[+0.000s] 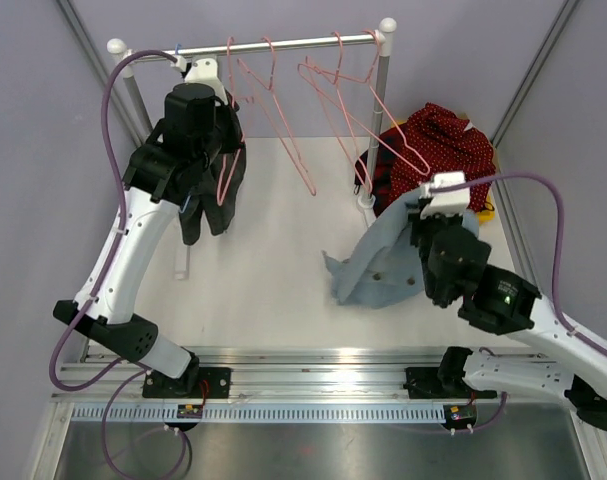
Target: Remove the skirt from the hanger
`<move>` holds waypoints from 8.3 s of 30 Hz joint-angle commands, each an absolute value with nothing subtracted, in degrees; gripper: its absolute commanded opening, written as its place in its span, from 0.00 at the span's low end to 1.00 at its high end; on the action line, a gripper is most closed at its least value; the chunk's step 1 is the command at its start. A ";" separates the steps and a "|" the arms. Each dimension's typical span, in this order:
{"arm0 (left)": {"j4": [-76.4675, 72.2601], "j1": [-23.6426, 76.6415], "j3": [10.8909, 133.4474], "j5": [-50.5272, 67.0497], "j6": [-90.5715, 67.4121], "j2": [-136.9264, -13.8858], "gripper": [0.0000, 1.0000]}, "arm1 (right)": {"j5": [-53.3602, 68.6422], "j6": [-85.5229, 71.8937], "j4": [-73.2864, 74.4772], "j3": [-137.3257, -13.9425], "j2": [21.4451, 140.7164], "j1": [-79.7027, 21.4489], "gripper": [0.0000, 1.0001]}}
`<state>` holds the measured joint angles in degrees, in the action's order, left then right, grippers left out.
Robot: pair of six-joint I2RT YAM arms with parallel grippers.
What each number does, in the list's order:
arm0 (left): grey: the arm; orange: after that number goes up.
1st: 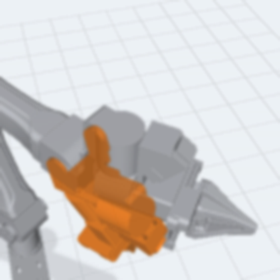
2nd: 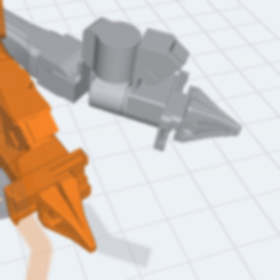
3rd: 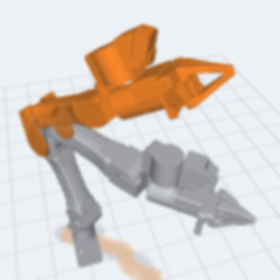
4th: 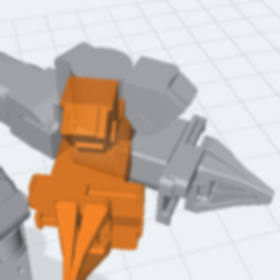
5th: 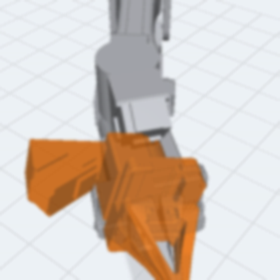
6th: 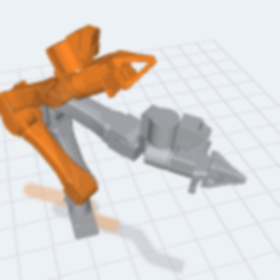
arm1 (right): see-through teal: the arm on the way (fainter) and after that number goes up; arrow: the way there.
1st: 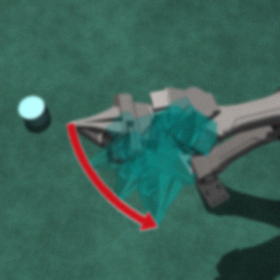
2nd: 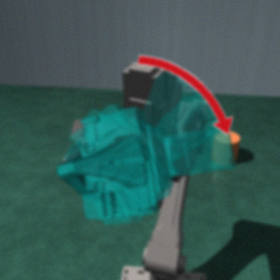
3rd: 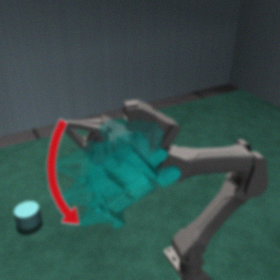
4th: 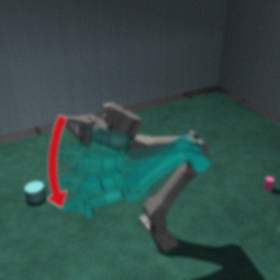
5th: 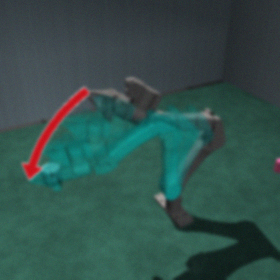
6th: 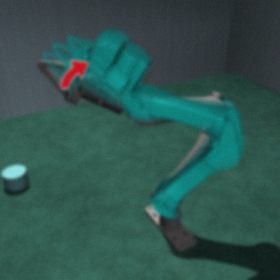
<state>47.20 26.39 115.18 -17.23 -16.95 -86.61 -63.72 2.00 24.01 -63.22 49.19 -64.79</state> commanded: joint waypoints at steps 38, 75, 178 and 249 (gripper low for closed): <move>39.37 23.38 104.58 -2.64 -18.37 -80.34 0.92 | -34.10 -4.39 6.93 -104.51 111.45 -1.67 0.41; 45.44 12.04 108.80 -9.93 -16.08 -81.47 0.00 | -23.73 -19.34 25.14 -60.82 48.78 -1.85 0.97; 30.60 12.39 92.30 -1.41 -22.24 -68.74 0.40 | -97.73 -49.39 91.94 -91.73 54.21 -90.17 0.00; 36.03 12.39 85.87 2.99 -17.93 -55.38 0.99 | -47.81 -5.35 3.77 -101.62 95.56 -4.92 0.99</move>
